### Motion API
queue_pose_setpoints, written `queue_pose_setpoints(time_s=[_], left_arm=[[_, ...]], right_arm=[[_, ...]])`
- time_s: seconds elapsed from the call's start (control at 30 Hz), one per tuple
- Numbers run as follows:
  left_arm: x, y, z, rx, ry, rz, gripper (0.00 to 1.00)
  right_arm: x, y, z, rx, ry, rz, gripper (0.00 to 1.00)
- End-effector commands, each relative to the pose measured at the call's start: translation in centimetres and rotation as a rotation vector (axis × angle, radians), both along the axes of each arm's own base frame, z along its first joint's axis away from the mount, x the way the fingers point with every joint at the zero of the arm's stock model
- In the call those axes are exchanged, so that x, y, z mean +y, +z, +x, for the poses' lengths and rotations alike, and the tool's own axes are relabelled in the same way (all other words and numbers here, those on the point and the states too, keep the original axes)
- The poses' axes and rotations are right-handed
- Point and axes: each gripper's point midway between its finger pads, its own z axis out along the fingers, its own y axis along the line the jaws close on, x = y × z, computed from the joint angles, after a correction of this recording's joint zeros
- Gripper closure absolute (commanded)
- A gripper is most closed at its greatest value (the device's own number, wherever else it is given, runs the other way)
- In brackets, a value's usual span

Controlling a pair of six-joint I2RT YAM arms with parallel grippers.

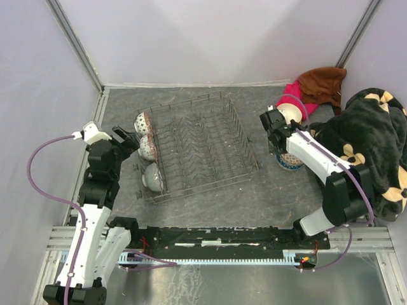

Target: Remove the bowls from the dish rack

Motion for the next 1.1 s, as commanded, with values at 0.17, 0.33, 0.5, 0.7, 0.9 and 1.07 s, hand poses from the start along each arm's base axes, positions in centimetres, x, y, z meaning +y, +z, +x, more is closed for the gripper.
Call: queue_pose_setpoints(time_s=[0.17, 0.33, 0.5, 0.7, 0.9, 1.07], left_arm=[[-0.3, 1.2, 0.6, -0.056, -0.002, -0.026, 0.1], [-0.2, 1.0, 0.7, -0.047, 0.002, -0.025, 0.1], [-0.2, 0.6, 0.9, -0.039, 0.001, -0.025, 0.1], [-0.2, 0.8, 0.9, -0.043, 0.0, -0.024, 0.1], [-0.2, 0.9, 0.9, -0.043, -0.001, -0.022, 0.1], [-0.3, 1.0, 0.9, -0.045, -0.003, -0.023, 0.1]], right_arm=[[-0.3, -2.2, 3.2, -0.048, -0.026, 0.034, 0.99], [-0.8, -3.2, 3.4, -0.029, -0.048, 0.043, 0.99], [-1.2, -3.7, 3.3, -0.023, -0.071, 0.063, 0.98], [-1.3, -3.8, 2.9, -0.023, -0.086, 0.072, 0.83], [-1.4, -3.0, 2.6, -0.041, -0.095, 0.078, 0.66], [-1.6, -2.2, 2.2, -0.06, -0.1, 0.08, 0.63]])
